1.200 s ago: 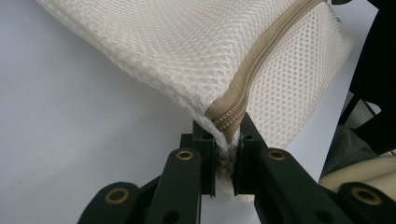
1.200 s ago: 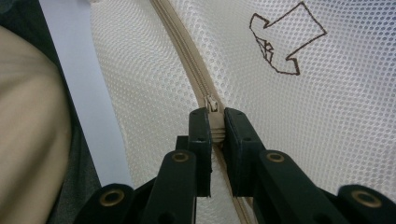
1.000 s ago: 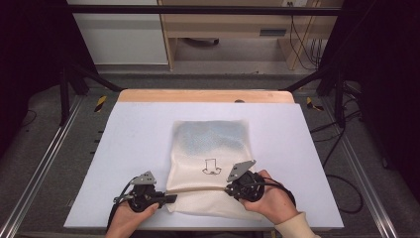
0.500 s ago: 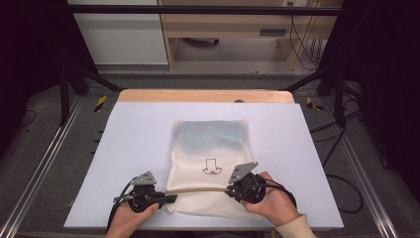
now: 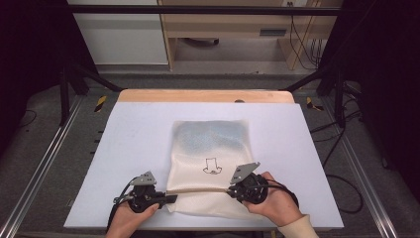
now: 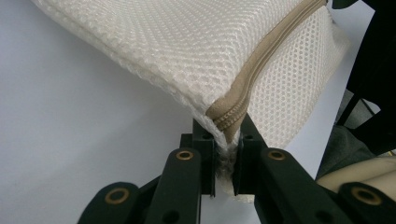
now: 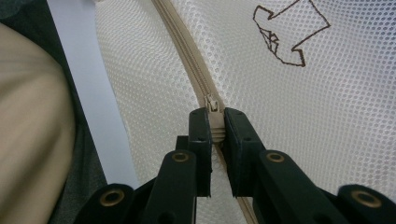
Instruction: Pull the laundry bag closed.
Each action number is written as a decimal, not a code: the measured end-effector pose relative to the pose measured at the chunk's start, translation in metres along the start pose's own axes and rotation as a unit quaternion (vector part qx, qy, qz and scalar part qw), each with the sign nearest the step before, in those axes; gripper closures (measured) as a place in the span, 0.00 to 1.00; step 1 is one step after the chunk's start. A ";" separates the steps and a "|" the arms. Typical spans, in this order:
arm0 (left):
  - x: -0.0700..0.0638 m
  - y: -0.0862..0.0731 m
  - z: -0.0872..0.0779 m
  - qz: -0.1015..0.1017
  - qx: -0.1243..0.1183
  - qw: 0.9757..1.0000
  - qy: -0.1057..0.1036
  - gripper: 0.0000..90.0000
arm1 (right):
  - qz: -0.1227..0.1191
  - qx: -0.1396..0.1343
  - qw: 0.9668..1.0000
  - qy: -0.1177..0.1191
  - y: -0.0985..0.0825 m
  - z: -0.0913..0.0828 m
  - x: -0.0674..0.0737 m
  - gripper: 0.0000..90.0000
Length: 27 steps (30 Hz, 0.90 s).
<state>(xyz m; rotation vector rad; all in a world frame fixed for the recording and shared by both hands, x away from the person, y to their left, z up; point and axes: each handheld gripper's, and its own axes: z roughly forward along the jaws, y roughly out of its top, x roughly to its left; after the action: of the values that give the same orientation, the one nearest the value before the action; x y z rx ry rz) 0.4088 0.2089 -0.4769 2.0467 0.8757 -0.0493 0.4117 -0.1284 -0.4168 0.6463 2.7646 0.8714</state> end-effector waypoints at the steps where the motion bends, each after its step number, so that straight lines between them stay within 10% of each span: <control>1: 0.000 0.000 0.000 0.000 -0.001 1.000 0.000 0.91 | 0.002 -0.002 1.000 0.000 0.000 0.000 0.000 0.91; 27: 0.002 0.002 -0.008 0.003 -0.011 1.000 0.008 0.91 | 0.018 -0.006 1.000 -0.003 -0.012 -0.009 -0.005 0.91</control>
<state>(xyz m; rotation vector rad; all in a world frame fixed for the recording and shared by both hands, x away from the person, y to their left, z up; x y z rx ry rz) 0.4099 0.2149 -0.4714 2.0318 0.8761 -0.0204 0.4094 -0.1441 -0.4164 0.6988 2.7473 0.8912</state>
